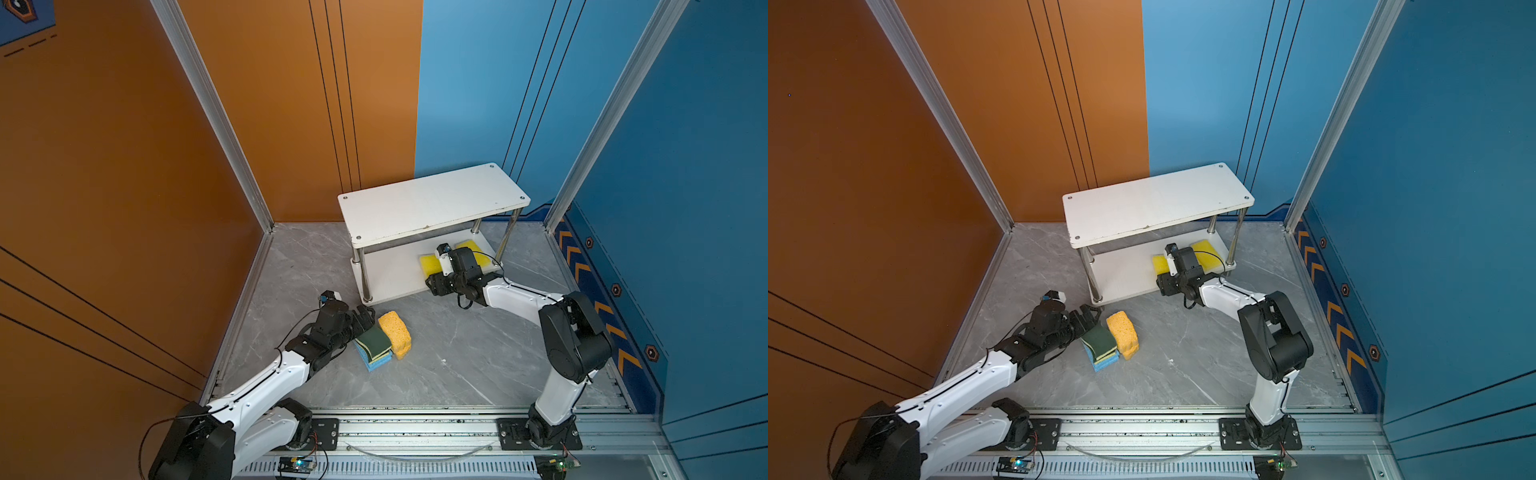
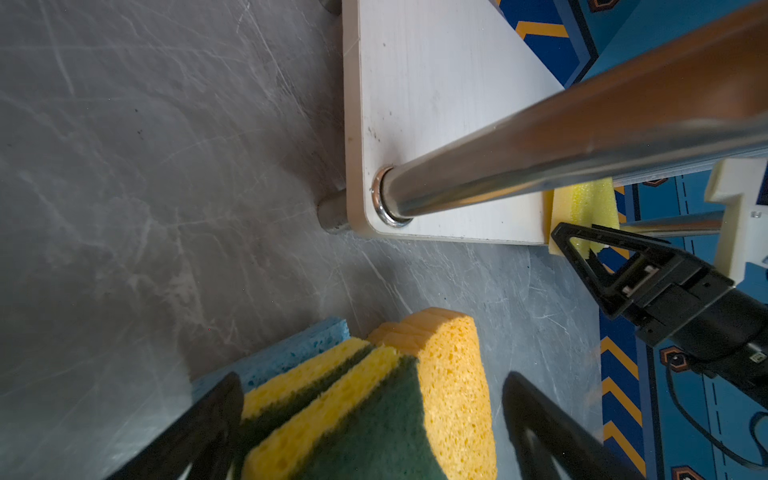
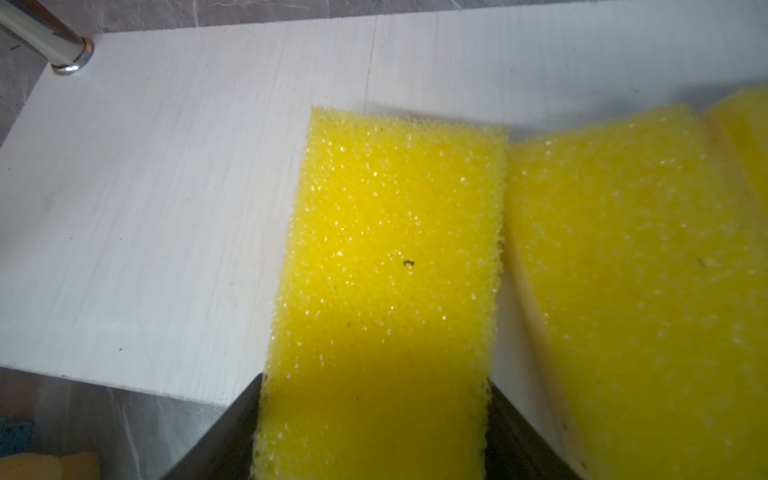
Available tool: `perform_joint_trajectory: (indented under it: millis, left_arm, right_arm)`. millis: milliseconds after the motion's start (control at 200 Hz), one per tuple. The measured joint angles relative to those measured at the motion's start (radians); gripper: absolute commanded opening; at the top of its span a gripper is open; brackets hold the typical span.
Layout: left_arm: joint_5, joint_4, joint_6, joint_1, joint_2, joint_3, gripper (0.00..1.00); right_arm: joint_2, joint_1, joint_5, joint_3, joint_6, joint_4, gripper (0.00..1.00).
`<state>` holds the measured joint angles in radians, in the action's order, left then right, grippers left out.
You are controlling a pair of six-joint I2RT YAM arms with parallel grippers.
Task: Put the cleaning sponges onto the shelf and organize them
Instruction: 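Lower the yellow sponge beside the other two on the lower tier, open right gripper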
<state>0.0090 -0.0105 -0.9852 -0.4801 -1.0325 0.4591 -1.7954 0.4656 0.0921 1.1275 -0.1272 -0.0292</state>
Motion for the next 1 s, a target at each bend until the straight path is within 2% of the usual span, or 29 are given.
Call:
perform_joint_trajectory:
  millis: [1001]
  left_arm:
    - [0.0,0.0,0.0,0.0,-0.007,0.0,0.98]
  right_arm:
    - [-0.046,-0.002,-0.045,0.037,0.027,0.031,0.75]
